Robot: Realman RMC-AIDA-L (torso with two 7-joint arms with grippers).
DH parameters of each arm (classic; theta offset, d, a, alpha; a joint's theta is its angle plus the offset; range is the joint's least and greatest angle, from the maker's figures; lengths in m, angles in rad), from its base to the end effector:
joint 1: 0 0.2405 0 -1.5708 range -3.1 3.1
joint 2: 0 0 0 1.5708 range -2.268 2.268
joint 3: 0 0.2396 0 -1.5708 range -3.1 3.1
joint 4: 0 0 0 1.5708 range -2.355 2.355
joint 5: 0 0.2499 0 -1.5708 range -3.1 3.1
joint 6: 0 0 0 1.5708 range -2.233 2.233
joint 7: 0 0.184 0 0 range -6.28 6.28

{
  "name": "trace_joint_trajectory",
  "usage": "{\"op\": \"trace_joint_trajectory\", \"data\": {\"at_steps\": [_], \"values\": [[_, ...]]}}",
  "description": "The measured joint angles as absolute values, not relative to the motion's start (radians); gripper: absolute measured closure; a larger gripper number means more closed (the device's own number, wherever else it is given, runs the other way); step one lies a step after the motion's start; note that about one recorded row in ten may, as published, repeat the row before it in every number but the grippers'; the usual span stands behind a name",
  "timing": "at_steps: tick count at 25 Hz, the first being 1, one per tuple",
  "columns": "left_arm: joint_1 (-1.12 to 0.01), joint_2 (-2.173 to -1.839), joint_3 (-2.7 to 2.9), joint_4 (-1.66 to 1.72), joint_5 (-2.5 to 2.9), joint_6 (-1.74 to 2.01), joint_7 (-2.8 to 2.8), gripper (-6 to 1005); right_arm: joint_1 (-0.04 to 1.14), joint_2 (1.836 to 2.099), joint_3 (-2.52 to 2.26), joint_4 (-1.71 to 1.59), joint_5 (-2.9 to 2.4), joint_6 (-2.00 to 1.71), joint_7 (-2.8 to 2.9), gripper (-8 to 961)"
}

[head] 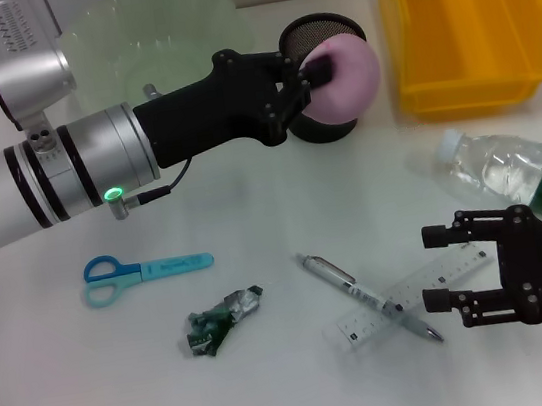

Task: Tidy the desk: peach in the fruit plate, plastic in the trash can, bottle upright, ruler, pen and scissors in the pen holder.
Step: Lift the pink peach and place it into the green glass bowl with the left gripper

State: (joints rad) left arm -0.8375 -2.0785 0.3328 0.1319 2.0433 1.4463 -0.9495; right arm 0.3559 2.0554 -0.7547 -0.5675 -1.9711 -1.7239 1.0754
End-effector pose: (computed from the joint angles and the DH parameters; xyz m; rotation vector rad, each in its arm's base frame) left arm -0.1702 0.3958 -0.0976 -2.6498 -0.3660 -1.0638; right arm 0.2976 0.2843 -0.0392 -2.8374 0.4485 0.7785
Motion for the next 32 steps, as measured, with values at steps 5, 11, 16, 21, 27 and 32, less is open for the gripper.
{"op": "trace_joint_trajectory", "data": {"at_steps": [5,11,16,21,27,32], "values": [[-0.838,-2.079,0.333,0.132,2.043,1.446,-0.949,955,0.356,2.055,-0.755,-0.568,-1.971,-1.723,1.075,218],[-0.830,-2.080,0.331,0.127,1.975,1.400,-0.906,955,0.356,2.057,-0.754,-0.568,-1.971,-1.723,1.075,218],[-0.826,-2.080,0.331,0.118,1.899,1.306,-0.865,956,0.356,2.058,-0.753,-0.568,-1.971,-1.723,1.075,218],[-0.815,-2.080,0.331,0.098,1.775,1.207,-0.775,956,0.356,2.062,-0.753,-0.568,-1.971,-1.724,1.075,218],[-0.792,-2.080,0.304,0.052,1.515,1.081,-0.565,956,0.356,2.062,-0.755,-0.568,-1.971,-1.726,1.075,218],[-0.791,-2.080,0.235,0.021,1.442,1.019,-0.481,955,0.356,2.062,-0.755,-0.568,-1.971,-1.725,1.074,218]]}}
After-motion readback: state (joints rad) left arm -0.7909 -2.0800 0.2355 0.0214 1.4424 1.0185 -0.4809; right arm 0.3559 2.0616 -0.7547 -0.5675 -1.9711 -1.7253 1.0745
